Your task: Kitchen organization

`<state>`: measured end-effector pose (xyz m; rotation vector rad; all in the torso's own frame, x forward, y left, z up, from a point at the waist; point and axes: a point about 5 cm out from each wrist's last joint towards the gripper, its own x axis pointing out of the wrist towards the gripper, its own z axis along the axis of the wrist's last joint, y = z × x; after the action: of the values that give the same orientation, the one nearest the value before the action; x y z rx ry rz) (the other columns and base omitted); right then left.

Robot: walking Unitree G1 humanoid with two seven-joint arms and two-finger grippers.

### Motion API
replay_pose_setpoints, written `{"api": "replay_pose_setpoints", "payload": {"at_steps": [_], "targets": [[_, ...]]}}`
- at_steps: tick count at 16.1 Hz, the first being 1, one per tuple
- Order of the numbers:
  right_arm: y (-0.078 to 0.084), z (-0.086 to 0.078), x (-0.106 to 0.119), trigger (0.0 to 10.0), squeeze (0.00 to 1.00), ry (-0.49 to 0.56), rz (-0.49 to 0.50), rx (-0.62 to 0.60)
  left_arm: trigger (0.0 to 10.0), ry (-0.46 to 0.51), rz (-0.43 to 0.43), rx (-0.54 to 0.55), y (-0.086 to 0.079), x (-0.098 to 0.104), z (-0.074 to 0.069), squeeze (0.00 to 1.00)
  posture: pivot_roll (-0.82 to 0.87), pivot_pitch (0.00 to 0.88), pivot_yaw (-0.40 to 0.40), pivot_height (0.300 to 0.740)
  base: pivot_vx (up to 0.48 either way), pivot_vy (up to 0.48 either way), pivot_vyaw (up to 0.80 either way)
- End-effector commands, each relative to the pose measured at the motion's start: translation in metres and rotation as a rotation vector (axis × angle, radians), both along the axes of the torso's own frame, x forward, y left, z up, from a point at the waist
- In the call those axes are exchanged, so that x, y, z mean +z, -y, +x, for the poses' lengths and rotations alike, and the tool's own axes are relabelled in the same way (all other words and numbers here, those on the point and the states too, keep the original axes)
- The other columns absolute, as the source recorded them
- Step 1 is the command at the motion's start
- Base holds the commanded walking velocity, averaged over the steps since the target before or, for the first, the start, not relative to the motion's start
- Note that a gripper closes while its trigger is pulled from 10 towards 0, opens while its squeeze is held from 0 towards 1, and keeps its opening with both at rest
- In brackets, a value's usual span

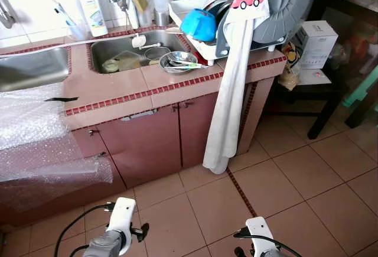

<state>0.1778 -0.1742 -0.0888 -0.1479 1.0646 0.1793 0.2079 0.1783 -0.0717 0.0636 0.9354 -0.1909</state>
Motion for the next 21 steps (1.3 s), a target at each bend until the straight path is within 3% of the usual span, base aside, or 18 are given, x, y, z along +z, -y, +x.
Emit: {"api": "replay_pose_setpoints", "payload": {"at_steps": [1,4,11,21], "targets": [[-0.003,-0.002,-0.001,10.0,0.00,-0.010,0.002,0.006,10.0,-0.023,-0.008,-0.026,0.002,-0.003,-0.006,0.00,0.09,0.000,0.064,0.740,0.000,0.000,0.00],[-0.005,-0.005,-0.003,10.0,0.00,-0.024,-0.006,0.048,10.0,-0.023,0.000,-0.031,0.000,-0.003,-0.006,0.00,0.09,0.000,0.065,0.740,0.000,0.000,0.00],[-0.005,-0.023,-0.010,10.0,0.00,-0.058,-0.032,0.099,10.0,-0.044,0.030,-0.093,0.003,-0.006,-0.010,0.00,0.08,0.000,0.079,0.740,0.000,0.406,0.00],[-0.001,-0.020,-0.009,10.0,0.00,-0.055,-0.048,0.139,10.0,-0.070,0.059,-0.096,-0.002,-0.010,-0.020,0.00,0.09,0.000,0.074,0.740,0.000,0.430,0.00]]}}
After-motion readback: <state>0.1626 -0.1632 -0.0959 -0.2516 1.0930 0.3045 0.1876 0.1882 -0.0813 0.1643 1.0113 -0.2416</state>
